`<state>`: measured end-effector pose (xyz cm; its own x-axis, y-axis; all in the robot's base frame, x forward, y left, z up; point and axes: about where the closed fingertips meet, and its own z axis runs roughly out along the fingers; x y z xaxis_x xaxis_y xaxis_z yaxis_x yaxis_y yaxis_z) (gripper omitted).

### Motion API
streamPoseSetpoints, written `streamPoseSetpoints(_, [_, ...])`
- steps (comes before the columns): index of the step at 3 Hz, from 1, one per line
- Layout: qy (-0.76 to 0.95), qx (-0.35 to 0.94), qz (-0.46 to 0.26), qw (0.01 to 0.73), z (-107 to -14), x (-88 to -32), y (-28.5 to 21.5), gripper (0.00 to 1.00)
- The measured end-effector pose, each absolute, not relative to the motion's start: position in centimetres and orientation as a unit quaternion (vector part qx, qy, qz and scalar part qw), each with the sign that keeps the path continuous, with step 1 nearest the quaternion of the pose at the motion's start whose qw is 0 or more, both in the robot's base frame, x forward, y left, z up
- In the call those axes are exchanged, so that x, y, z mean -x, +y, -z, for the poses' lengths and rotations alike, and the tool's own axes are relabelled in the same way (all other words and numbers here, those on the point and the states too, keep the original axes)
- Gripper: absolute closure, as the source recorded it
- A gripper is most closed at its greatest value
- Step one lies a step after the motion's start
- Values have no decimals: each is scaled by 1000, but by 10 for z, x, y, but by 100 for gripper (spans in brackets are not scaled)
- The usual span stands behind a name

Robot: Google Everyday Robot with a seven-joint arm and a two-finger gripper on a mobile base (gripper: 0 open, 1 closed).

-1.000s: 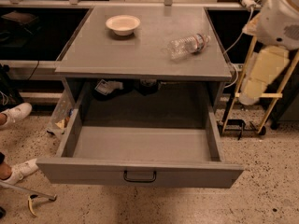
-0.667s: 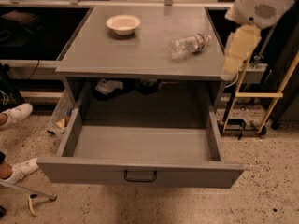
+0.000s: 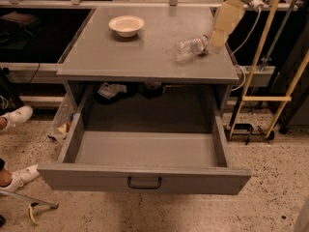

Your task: Place water bottle into top drawer

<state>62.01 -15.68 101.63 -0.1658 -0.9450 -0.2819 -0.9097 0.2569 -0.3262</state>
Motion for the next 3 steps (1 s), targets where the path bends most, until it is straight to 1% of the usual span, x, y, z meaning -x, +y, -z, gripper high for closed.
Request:
streamPoseSetpoints(2, [766, 602, 41, 222, -1009, -629, -158, 0])
streamPoseSetpoints(3, [767, 601, 19, 224, -983, -661, -161, 0])
